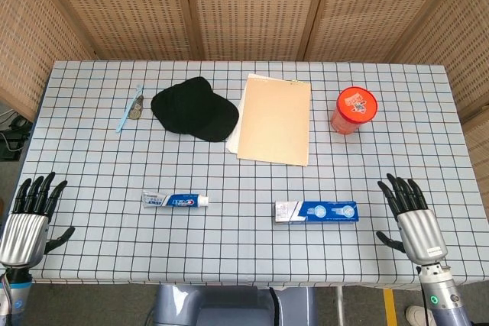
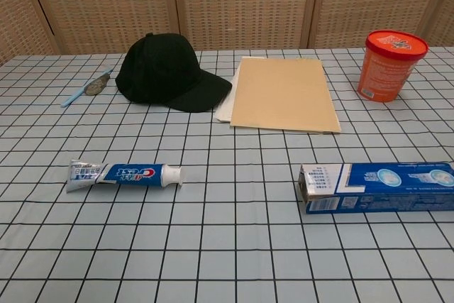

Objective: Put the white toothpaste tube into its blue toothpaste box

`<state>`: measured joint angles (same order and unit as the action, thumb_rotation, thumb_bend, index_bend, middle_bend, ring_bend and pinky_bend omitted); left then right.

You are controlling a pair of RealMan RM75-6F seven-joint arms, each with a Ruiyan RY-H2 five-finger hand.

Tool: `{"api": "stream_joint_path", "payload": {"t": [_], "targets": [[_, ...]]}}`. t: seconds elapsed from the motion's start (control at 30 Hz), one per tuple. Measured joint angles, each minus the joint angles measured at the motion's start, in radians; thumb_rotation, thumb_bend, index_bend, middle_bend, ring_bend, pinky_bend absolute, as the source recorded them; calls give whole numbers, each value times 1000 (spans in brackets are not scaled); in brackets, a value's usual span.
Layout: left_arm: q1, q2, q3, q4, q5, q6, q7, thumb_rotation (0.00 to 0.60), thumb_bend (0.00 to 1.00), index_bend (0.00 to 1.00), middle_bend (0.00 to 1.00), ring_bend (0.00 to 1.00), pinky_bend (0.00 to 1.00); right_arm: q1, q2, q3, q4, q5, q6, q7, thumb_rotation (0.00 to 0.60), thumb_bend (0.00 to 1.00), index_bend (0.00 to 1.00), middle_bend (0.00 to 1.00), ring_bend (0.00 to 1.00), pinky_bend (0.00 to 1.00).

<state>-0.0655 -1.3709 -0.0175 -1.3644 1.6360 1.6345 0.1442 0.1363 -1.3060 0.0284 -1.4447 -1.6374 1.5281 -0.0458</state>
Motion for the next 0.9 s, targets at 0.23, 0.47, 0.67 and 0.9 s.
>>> {"api": "stream_joint_path", "payload": {"t": [0.23, 0.47, 0.67, 0.9], "targets": [[-21, -3, -12, -9, -4, -23, 16, 600, 158, 205, 4, 54, 102, 1, 0, 5, 0, 7, -1, 1, 600, 152, 19, 0, 0, 0], [-69, -2, -23, -36, -19, -113, 44, 600, 161, 256, 62, 103, 114, 3, -9, 6, 10, 16, -13, -14, 600, 152, 20, 0, 0, 0], [-142, -10, -49, -60, -81, -260, 115, 600, 164, 260, 62, 104, 114, 8, -23, 12, 29, 39, -35, -28, 600, 152, 20, 0, 0, 0], [-238, -66, -90, -87, -199, -417, 254, 600, 170, 285, 80, 104, 123, 12, -31, 23, 50, 64, -49, -22, 600, 152, 19, 0, 0, 0]]}}
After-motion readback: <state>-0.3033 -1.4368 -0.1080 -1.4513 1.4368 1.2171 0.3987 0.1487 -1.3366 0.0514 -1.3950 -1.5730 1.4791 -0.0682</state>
